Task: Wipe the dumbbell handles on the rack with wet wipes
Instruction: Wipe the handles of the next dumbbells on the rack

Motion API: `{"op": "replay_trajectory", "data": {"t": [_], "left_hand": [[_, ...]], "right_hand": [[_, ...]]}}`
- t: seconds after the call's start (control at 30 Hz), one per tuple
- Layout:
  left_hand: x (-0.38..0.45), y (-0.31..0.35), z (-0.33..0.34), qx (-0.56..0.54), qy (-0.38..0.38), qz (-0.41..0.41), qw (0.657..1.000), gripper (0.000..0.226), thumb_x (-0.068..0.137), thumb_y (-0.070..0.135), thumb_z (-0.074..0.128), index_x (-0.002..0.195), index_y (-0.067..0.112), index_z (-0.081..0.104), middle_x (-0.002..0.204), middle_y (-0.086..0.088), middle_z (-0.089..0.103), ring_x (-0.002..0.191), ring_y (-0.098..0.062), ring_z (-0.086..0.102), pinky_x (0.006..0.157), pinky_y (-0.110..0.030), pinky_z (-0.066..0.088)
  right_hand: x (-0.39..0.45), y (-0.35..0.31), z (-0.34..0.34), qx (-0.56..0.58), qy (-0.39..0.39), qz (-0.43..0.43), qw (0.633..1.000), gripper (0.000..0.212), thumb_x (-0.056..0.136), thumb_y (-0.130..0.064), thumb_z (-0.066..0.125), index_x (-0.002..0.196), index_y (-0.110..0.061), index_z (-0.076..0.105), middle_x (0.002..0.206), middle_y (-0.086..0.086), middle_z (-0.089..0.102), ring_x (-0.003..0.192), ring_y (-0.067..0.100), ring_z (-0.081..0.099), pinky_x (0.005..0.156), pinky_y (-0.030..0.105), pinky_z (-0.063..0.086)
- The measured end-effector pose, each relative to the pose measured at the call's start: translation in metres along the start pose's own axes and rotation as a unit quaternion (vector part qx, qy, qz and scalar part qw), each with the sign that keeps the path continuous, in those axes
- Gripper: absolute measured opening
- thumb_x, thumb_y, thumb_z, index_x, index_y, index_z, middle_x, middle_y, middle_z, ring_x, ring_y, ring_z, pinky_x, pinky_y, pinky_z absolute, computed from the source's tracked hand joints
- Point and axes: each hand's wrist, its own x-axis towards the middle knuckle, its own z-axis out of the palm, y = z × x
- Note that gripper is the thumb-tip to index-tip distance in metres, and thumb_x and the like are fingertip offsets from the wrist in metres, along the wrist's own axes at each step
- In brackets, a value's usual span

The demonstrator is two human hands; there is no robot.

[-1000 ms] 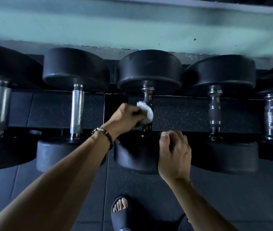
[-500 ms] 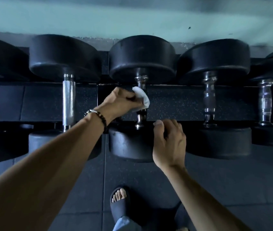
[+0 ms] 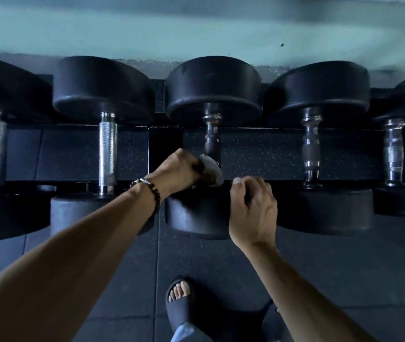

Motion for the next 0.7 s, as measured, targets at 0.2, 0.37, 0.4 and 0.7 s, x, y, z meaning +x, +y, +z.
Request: {"op": "replay_trajectory", "data": {"t": [0.2, 0.37, 0.4, 0.7], "left_hand": [[-0.009, 0.014, -0.004, -0.014, -0.027, -0.041, 0.999, 0.014, 0.087, 0.021, 0.074, 0.081, 0.009, 0.070, 0.078, 0.007, 0.073, 0.065, 0.007, 0.057, 0.067, -0.006, 0.042], [-0.009, 0.008, -0.003, -0.045, -0.021, -0.038, 0.998, 0.029, 0.090, 0.011, 0.070, 0.064, 0.022, 0.062, 0.053, 0.017, 0.061, 0.046, 0.012, 0.053, 0.049, -0.001, 0.036], [-0.006, 0.014, -0.002, -0.093, 0.035, -0.024, 0.995, 0.025, 0.090, 0.015, 0.070, 0.067, 0.022, 0.065, 0.056, 0.015, 0.063, 0.053, 0.008, 0.057, 0.051, -0.002, 0.038], [-0.006, 0.004, -0.004, 0.072, -0.015, -0.015, 0.997, 0.013, 0.090, 0.026, 0.070, 0.086, 0.016, 0.076, 0.074, 0.015, 0.068, 0.075, 0.003, 0.061, 0.073, -0.010, 0.043]], "right_hand": [[0.000, 0.000, 0.001, -0.006, -0.003, -0.005, 1.000, 0.035, 0.093, -0.044, 0.029, 0.071, -0.023, 0.046, 0.082, -0.003, 0.058, 0.083, 0.021, 0.052, 0.077, 0.040, 0.044], [-0.001, -0.003, -0.001, -0.009, -0.010, 0.000, 1.000, 0.035, 0.093, -0.044, 0.027, 0.071, -0.024, 0.046, 0.083, -0.009, 0.054, 0.085, 0.019, 0.052, 0.079, 0.043, 0.046], [-0.001, -0.002, 0.000, -0.010, -0.005, -0.002, 1.000, 0.034, 0.093, -0.043, 0.028, 0.071, -0.025, 0.046, 0.082, -0.009, 0.054, 0.084, 0.020, 0.052, 0.078, 0.043, 0.046], [-0.001, -0.001, 0.000, -0.006, 0.000, -0.011, 1.000, 0.042, 0.091, -0.052, 0.036, 0.077, -0.019, 0.059, 0.083, -0.008, 0.056, 0.082, 0.015, 0.049, 0.078, 0.043, 0.047]]}}
